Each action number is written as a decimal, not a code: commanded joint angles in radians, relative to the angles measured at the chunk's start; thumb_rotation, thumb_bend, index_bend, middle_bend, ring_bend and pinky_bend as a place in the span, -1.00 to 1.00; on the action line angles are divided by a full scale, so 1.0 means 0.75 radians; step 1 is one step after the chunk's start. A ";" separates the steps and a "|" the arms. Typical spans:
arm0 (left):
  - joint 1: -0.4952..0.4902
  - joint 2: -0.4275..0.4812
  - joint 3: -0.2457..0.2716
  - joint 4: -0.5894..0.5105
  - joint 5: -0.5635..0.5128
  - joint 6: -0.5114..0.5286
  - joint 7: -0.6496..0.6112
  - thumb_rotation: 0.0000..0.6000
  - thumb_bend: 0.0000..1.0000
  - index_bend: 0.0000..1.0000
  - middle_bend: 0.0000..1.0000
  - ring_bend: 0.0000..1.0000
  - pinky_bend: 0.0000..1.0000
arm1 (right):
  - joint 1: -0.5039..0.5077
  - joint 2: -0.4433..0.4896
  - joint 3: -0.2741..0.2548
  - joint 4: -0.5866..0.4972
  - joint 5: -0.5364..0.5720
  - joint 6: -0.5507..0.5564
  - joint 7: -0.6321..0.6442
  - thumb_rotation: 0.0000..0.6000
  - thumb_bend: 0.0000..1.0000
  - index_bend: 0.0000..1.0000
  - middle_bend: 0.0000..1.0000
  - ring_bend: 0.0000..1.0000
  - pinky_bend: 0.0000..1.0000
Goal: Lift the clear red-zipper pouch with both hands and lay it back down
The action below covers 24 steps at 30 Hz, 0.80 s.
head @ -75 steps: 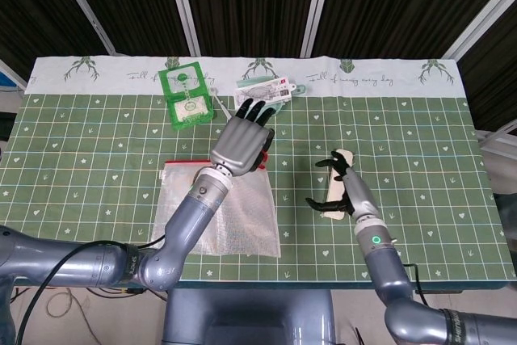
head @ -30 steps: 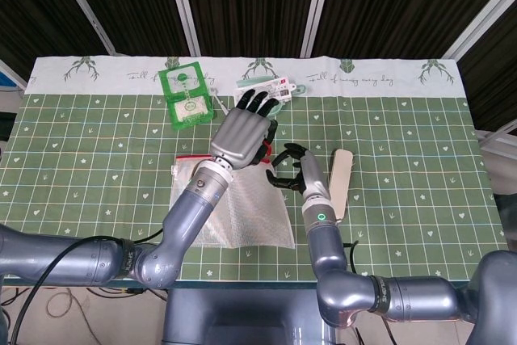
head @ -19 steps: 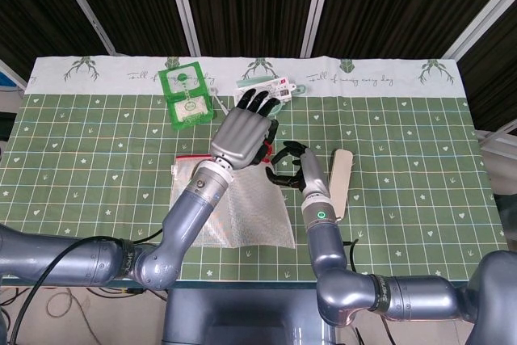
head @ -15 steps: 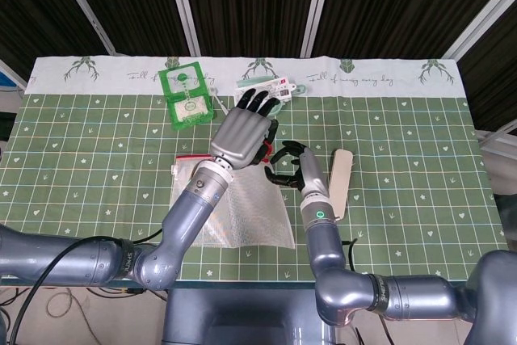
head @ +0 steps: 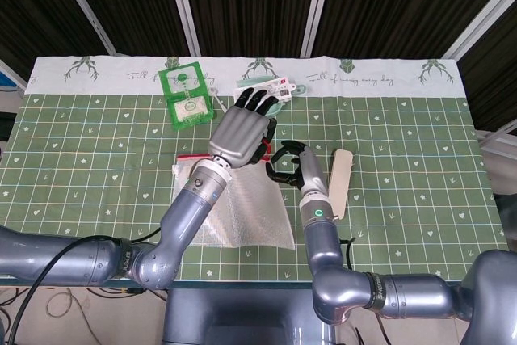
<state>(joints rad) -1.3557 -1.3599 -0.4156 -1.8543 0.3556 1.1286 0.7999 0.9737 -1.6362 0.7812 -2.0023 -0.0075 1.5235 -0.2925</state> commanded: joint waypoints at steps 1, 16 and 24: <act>-0.001 0.002 0.003 0.000 0.000 0.001 -0.002 1.00 -0.12 0.28 -0.75 -1.00 -1.00 | -0.002 -0.001 0.002 -0.001 0.003 -0.001 -0.002 1.00 -0.05 0.22 -0.56 -0.99 -0.58; 0.000 0.007 0.028 -0.009 0.000 0.007 -0.027 1.00 -0.12 0.28 -0.75 -1.00 -1.00 | -0.022 0.011 0.031 -0.036 0.007 -0.020 0.003 1.00 0.04 0.28 -0.51 -0.98 -0.58; 0.025 0.005 0.064 -0.011 0.015 0.010 -0.051 1.00 -0.12 0.29 -0.75 -1.00 -1.00 | -0.033 0.031 0.082 -0.097 0.031 -0.028 0.021 1.00 0.05 0.29 -0.51 -0.97 -0.58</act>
<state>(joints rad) -1.3388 -1.3556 -0.3696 -1.8627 0.3659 1.1358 0.7630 0.9508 -1.6160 0.8364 -2.0686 0.0101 1.5035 -0.2809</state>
